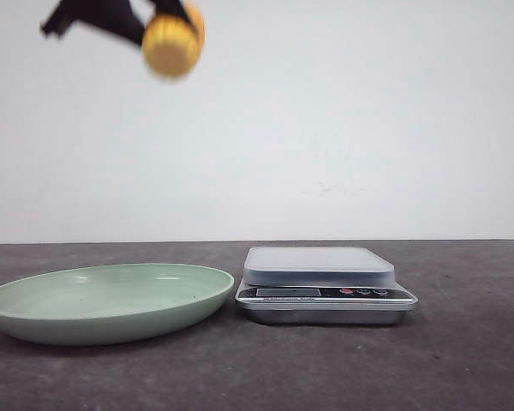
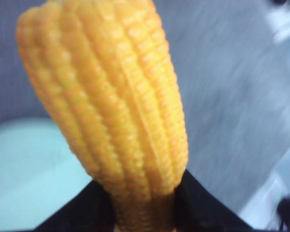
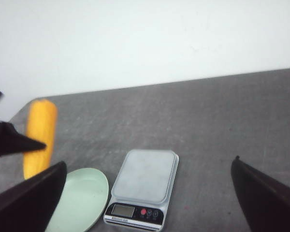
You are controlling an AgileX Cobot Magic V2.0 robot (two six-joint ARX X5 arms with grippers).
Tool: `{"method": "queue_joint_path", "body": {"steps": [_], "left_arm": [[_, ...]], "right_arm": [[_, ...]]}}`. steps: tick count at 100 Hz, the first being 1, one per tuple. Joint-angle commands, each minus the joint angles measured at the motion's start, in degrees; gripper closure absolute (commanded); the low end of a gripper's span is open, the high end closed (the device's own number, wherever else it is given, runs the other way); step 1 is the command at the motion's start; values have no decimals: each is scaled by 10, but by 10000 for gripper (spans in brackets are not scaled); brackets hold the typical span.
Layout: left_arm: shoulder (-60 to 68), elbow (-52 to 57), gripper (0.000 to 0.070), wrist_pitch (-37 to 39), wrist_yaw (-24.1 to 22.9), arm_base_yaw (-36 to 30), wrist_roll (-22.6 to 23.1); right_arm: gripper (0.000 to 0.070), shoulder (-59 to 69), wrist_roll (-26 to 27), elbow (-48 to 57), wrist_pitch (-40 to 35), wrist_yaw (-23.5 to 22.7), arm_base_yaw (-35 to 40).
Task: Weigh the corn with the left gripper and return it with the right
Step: 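Lift the corn with the left gripper and carry it over the scale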
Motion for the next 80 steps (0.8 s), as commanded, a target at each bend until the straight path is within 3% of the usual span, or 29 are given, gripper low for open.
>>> {"method": "queue_joint_path", "body": {"steps": [1, 19, 49, 62, 80], "left_arm": [[-14, 13, 696, 56, 3, -4, -25], [-17, 14, 696, 157, 36, -17, -52], [126, 21, 696, 187, 46, -29, -90], [207, 40, 696, 186, 84, -31, -111], [295, 77, 696, 178, 85, -43, -121]], "right_arm": [[0, 3, 8, 7, 10, -3, 0], [0, 3, 8, 7, 13, -3, 0], [0, 3, 9, 7, 18, -3, 0], [0, 3, 34, 7, 18, -12, 0], [0, 3, 72, 7, 18, -31, 0]]}}
